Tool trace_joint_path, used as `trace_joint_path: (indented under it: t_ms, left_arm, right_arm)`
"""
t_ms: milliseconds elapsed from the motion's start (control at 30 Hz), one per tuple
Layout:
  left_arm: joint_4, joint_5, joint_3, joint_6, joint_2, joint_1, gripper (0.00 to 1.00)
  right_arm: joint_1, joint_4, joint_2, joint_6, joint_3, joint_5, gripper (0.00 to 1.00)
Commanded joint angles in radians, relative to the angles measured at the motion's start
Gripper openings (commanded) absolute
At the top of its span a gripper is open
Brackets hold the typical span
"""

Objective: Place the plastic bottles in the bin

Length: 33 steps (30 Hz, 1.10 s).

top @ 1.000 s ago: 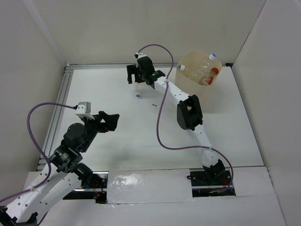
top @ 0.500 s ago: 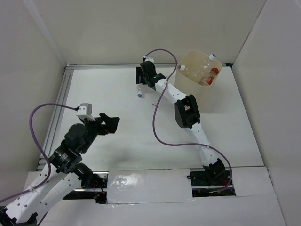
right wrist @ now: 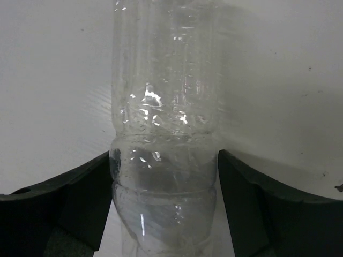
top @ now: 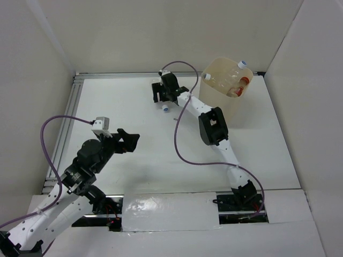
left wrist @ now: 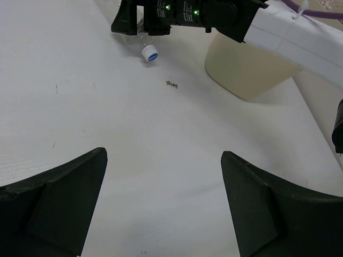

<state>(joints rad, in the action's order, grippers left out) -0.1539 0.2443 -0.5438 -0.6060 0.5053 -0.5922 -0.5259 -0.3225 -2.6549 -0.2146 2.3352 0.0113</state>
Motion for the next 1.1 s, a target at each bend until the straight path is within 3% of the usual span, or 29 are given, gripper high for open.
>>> trace_joint_path:
  t_ms: [0, 100, 133, 200, 267, 367, 500, 600, 800, 1067]
  left_arm:
    - [0.054, -0.016, 0.01, 0.011, -0.024, -0.004, 1.0]
    - [0.045, -0.007, 0.021, 0.011, -0.054, -0.004, 1.0]
    - [0.045, -0.007, 0.021, 0.011, -0.063, -0.004, 1.0]
    - [0.045, 0.003, 0.03, 0.011, -0.063, -0.004, 1.0]
    - [0.062, 0.003, 0.042, 0.011, -0.063, -0.004, 1.0]
    - [0.125, -0.008, 0.067, 0.011, -0.024, -0.004, 1.0]
    - [0.23, -0.062, 0.076, 0.011, 0.068, -0.004, 1.0]
    - [0.313, -0.108, 0.076, 0.02, 0.125, -0.004, 1.0]
    - [0.428, -0.165, 0.076, 0.011, 0.24, -0.004, 1.0]
    - [0.461, -0.178, 0.067, 0.002, 0.28, -0.015, 1.0]
  right_arm:
    - [-0.006, -0.099, 0.015, 0.05, -0.033, 0.033, 0.8]
    - [-0.006, -0.099, 0.044, 0.113, 0.008, 0.071, 0.5]
    - [-0.006, -0.116, 0.055, 0.147, 0.028, 0.087, 0.34]
    - [-0.016, -0.145, 0.117, 0.225, 0.068, 0.136, 0.19]
    - [-0.025, -0.145, 0.189, 0.294, 0.069, 0.25, 0.13]
    - [-0.025, -0.09, 0.405, 0.354, -0.017, 0.402, 0.1]
    - [0.073, 0.03, 0.679, 0.376, -0.155, 0.383, 0.07]
    - [0.185, -0.003, 0.769, 0.435, -0.189, 0.378, 0.06]
    - [0.452, -0.024, 0.901, 0.471, -0.247, 0.538, 0.04]
    - [0.727, -0.022, 0.92, 0.429, -0.247, 0.622, 0.03]
